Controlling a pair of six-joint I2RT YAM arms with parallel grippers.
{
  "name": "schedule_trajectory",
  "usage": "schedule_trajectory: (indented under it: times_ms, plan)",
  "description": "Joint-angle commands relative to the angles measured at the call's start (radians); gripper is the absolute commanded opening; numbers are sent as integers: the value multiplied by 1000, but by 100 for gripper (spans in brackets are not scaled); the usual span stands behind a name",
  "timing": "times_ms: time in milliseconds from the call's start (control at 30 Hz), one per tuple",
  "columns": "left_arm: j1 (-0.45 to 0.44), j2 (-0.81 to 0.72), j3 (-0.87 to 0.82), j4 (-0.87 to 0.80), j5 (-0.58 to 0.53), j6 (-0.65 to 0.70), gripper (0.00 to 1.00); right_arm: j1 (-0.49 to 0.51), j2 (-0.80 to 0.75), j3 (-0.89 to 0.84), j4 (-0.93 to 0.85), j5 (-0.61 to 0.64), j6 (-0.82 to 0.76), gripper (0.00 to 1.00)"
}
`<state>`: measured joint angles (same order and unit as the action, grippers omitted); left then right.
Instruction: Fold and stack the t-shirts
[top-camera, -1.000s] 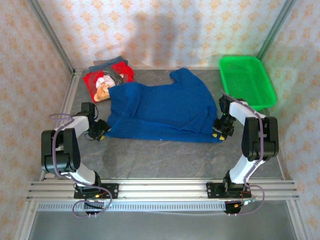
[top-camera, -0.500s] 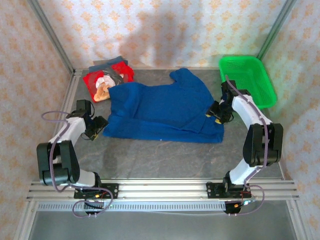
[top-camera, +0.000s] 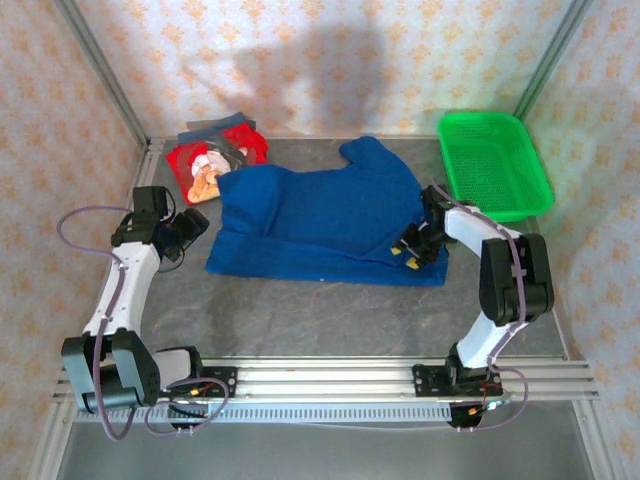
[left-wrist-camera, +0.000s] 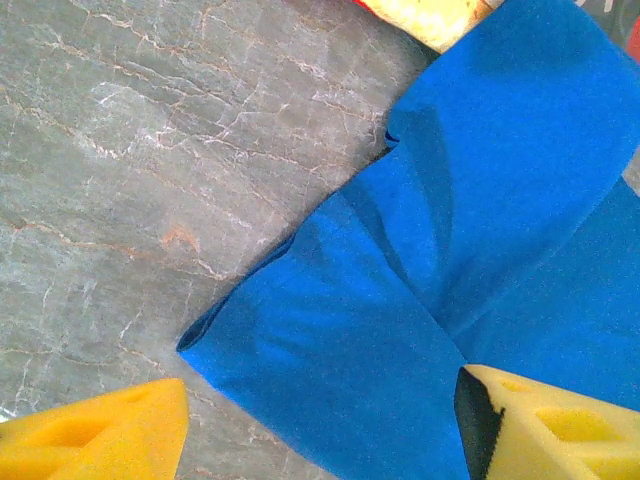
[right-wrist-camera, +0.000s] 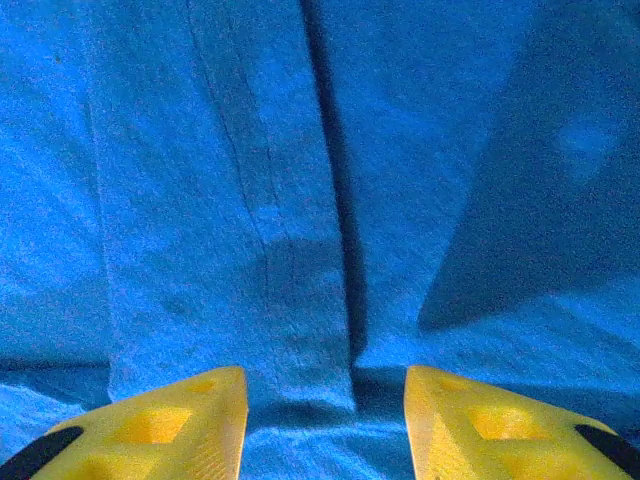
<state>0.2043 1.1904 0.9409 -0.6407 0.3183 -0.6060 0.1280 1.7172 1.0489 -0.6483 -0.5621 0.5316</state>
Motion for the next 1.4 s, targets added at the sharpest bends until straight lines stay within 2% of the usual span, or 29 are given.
schedule_trajectory:
  times_ms: [0, 100, 333, 433, 533, 667, 833, 1033, 1367]
  plan:
    - [-7, -40, 1, -48, 3, 32, 72, 10, 46, 5, 68, -12, 39, 44]
    - [-6, -55, -3, -57, -5, 34, 72, 20, 80, 28, 82, -18, 44, 41]
    - [-6, -67, -14, -71, -21, 39, 72, 22, 113, 72, 91, -11, 57, 14]
    - [-7, -71, -20, -73, -26, 44, 72, 22, 121, 118, 42, -12, 34, 9]
    - [-6, -72, -27, -76, -26, 52, 72, 22, 127, 157, -23, -3, -4, 10]
    - [-5, -74, -45, -73, -25, 53, 72, 20, 126, 169, -101, 31, -45, 22]
    - [-5, -76, -63, -71, -27, 54, 72, -3, 93, 131, -115, 81, -45, 31]
    - [-5, -78, -69, -70, -20, 60, 72, -5, 21, 114, -44, 38, -8, 35]
    - [-5, -77, -82, -62, -19, 55, 72, 22, 42, 95, -48, -3, 19, 36]
